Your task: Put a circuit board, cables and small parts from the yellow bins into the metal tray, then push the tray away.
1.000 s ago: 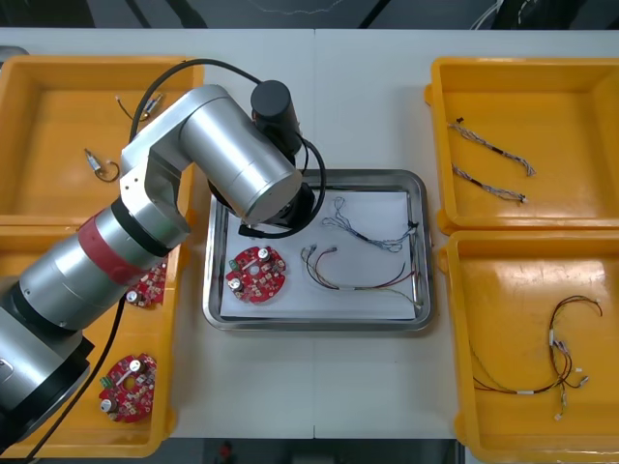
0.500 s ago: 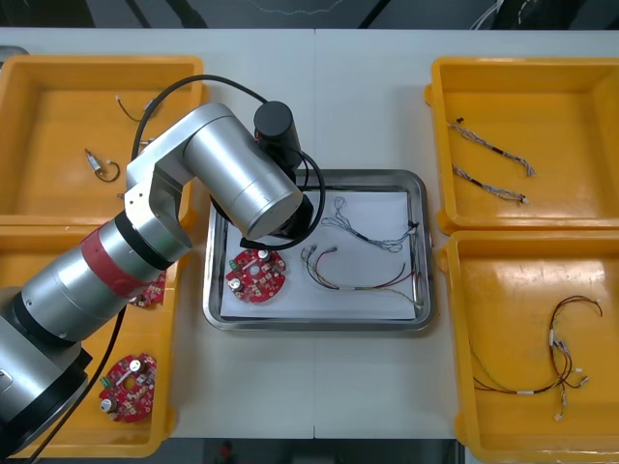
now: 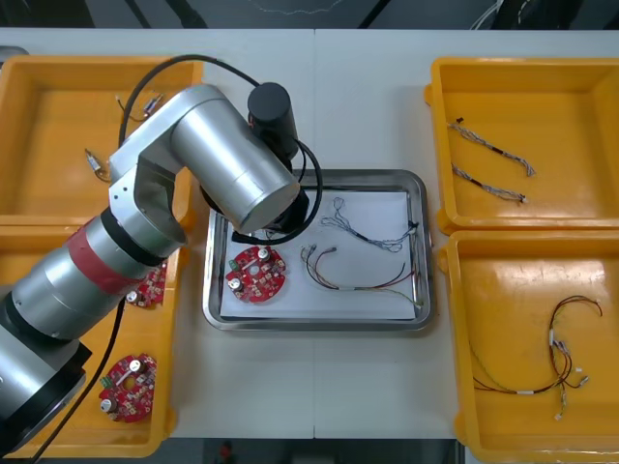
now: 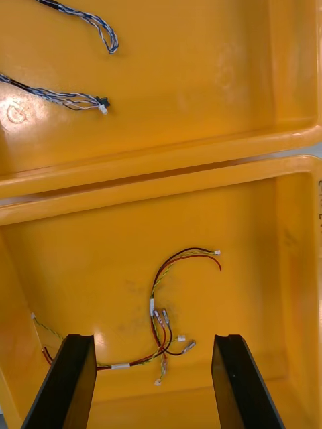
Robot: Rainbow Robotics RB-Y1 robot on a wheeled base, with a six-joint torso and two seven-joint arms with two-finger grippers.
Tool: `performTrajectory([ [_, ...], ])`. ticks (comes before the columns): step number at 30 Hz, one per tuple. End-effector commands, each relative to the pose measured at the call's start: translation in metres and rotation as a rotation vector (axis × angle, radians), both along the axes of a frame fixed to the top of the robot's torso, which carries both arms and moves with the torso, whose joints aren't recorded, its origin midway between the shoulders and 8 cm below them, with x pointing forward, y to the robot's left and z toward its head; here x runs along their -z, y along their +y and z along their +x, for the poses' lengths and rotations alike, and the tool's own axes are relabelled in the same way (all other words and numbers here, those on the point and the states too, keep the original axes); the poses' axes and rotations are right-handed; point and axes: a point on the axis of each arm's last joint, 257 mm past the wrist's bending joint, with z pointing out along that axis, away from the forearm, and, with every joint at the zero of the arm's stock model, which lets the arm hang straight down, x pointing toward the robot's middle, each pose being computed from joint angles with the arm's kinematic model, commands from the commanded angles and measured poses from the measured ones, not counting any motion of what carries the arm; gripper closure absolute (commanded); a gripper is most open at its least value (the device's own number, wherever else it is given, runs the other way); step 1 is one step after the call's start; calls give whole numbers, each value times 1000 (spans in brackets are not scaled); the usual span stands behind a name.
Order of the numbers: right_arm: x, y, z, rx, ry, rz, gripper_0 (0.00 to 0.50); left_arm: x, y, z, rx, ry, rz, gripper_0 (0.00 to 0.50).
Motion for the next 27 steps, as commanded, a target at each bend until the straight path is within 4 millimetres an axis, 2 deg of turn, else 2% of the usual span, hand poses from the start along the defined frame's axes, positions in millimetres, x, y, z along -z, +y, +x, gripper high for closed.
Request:
performTrajectory([
  [1, 6, 11, -3, 2, 3, 9, 0, -49, 29, -10, -110, -18, -99, 0],
  [6, 5, 15, -4, -14, 2, 8, 0, -80, 66, -24, -122, -15, -87, 0],
  [12, 2, 22, -6, -30, -12, 4, 0, -119, 107, -28, -114, -54, -132, 0],
  [15, 3, 23, -6, -29, -10, 8, 0, -130, 130, -31, -101, -71, -132, 0],
  [21, 3, 25, -8, -29, -8, 15, 0, -143, 175, -44, -83, -97, -93, 0],
  [27, 4, 36, -11, -65, -7, 7, 0, -142, 221, -62, -113, -86, -76, 0],
])
